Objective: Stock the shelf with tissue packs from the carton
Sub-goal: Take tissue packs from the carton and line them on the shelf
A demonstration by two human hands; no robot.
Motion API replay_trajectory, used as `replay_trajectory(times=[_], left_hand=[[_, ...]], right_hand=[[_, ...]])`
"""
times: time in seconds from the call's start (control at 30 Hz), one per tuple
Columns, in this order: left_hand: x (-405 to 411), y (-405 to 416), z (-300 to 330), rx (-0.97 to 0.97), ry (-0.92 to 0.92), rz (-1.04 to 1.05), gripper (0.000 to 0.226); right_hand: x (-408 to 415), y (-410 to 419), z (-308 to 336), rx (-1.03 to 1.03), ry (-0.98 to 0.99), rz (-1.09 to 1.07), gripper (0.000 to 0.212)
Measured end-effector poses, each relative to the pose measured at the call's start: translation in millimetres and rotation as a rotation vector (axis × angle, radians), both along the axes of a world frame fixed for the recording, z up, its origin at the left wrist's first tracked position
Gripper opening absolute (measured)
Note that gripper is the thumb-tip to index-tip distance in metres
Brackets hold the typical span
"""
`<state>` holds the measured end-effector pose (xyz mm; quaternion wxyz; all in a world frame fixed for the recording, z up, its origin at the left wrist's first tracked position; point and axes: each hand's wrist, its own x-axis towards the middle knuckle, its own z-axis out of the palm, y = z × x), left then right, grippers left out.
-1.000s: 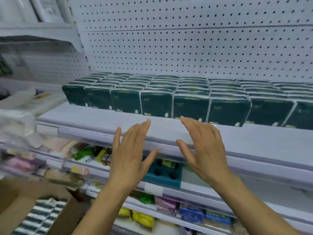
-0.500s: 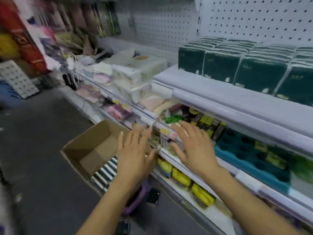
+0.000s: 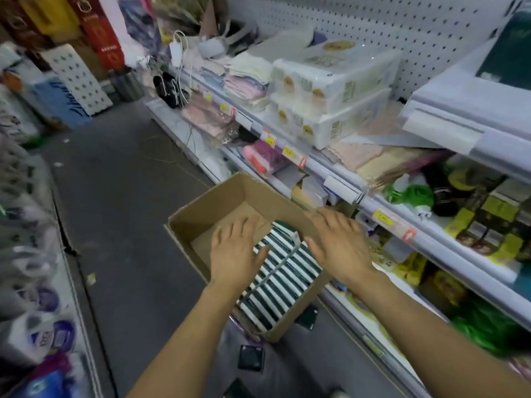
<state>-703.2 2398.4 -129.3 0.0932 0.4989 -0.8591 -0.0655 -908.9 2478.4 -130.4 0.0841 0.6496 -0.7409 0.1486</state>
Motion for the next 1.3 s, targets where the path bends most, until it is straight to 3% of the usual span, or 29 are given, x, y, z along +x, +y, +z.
replay_trajectory(times=[0.2,0.57,0.73,0.9,1.13,1.3], left_hand=[[21.7,-40.5,-59.3,0.199,-0.029,0.140,0.066],[-23.0,-110.1,-177.5,0.538,-0.073,0.159,0.062],[-55.8,-139.5,-227.6,0.617,-0.025,0.171,0.062],[-78.6,-164.7,-267.8,0.737,0.073,0.323,0.057],[-87.7,-179.7,-289.8,0.744,0.146,0.423,0.016],[-87.2,-179.4,-277.9,0.532,0.041,0.345,0.016]], right_hand=[[2.5,-52.0,-58.6,0.163,-0.038,0.017,0.036],[-34.6,-133.7,-178.4,0.512,-0.178,-0.098,0.023],[-42.6,-161.7,-220.3,0.632,-0.168,-0.137,0.021],[-45.6,-177.3,-243.1,0.650,-0.198,-0.132,0.028],[-41.7,-184.3,-257.6,0.632,-0.225,-0.165,0.042],[-44.3,-183.0,-252.5,0.600,-0.197,-0.194,0.029]])
